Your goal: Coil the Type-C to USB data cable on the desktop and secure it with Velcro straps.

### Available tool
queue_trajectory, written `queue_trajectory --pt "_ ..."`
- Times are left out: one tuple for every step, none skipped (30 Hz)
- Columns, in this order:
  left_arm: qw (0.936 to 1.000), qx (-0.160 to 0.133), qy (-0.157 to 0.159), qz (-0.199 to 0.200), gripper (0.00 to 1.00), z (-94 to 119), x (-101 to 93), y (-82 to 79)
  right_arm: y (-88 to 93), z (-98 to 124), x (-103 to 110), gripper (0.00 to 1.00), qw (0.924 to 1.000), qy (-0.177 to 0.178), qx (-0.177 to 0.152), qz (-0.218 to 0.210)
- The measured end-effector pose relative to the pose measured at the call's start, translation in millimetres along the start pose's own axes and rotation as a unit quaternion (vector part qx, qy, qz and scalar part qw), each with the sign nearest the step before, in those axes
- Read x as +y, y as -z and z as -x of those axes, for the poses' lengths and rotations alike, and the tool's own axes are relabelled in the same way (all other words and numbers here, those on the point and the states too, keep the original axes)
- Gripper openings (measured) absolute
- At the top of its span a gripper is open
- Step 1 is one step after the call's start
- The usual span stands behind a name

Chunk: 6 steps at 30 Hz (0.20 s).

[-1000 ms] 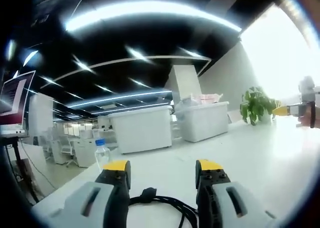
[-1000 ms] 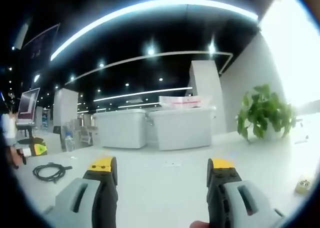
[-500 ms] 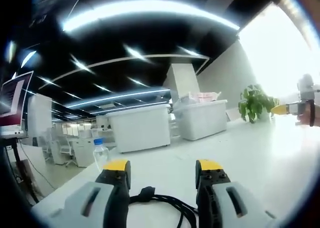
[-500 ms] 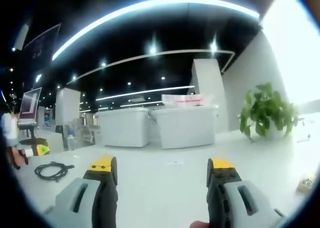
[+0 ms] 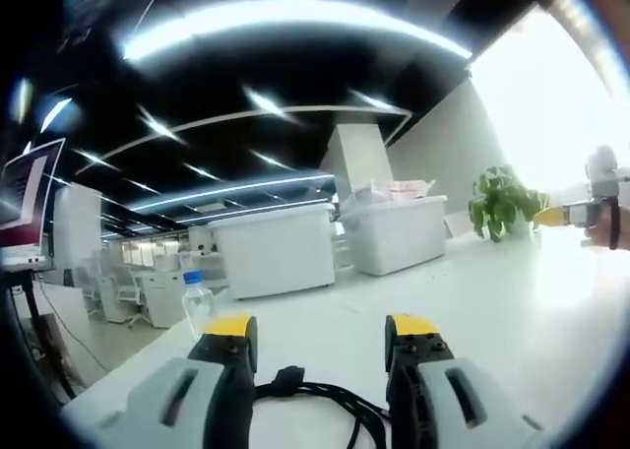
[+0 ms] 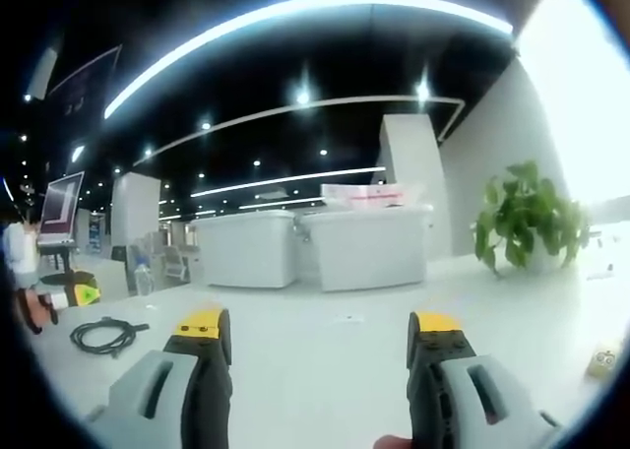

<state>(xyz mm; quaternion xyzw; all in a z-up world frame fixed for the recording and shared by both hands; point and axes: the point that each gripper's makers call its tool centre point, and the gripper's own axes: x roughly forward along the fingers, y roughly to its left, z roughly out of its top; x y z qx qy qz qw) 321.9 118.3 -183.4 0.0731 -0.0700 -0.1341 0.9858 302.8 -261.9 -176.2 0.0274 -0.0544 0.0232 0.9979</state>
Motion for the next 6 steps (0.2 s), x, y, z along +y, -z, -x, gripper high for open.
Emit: queue_trajectory --pt "1.0000 0.000 0.000 0.000 0.53 0.0 -0.1 0.1 0.0 0.0 0.1 0.72 1.0000 0.000 0.000 0.000" --pt "1.0000 0.001 0.000 -0.001 0.53 -0.1 -0.2 0.4 0.2 0.0 -0.1 0.72 1.0000 0.000 0.000 0.000" --pt "1.0000 0.001 0.000 -0.001 0.53 0.0 -0.4 0.6 0.4 0.0 -0.2 0.71 1.0000 0.000 0.001 0.000" --pt "1.0000 0.002 0.001 -0.001 0.53 0.0 -0.7 1.0 0.5 -0.1 -0.4 0.71 1.0000 0.000 0.001 -0.001" --pt "1.0000 0.002 0.001 -0.001 0.53 0.0 -1.0 1.1 0.5 -0.1 -0.3 0.71 1.0000 0.000 0.001 -0.001" --pt "1.0000 0.002 0.002 -0.001 0.53 0.0 -1.2 1.2 0.4 -0.1 -0.2 0.71 1.0000 -0.001 0.001 -0.001"
